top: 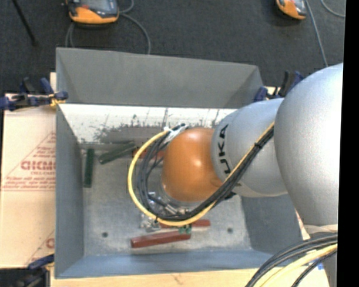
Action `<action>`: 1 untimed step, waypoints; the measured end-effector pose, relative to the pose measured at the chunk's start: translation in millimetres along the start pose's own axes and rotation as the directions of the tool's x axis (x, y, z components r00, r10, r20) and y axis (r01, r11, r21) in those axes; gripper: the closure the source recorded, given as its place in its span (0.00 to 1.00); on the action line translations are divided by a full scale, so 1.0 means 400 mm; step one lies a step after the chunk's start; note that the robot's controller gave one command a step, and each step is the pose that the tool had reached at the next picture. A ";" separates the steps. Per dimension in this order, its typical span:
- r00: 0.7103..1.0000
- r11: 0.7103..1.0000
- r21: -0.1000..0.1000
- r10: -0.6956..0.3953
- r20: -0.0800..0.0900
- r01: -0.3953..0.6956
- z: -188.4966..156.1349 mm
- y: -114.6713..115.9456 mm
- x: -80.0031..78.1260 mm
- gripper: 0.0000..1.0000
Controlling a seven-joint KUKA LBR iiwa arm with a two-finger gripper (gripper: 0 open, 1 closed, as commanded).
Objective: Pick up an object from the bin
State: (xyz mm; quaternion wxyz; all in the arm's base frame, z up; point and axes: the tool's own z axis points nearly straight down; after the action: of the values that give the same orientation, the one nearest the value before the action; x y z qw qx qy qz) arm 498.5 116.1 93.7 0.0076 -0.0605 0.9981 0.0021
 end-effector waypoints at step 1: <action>1.000 1.000 0.000 0.006 0.002 -0.006 0.010 -0.004 0.001 0.00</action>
Offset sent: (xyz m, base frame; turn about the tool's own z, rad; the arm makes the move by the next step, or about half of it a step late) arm 0.0000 0.0000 0.0000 0.0000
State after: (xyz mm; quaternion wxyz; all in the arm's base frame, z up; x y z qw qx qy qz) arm 498.2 114.5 89.7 0.0086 -0.0574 0.9983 0.0020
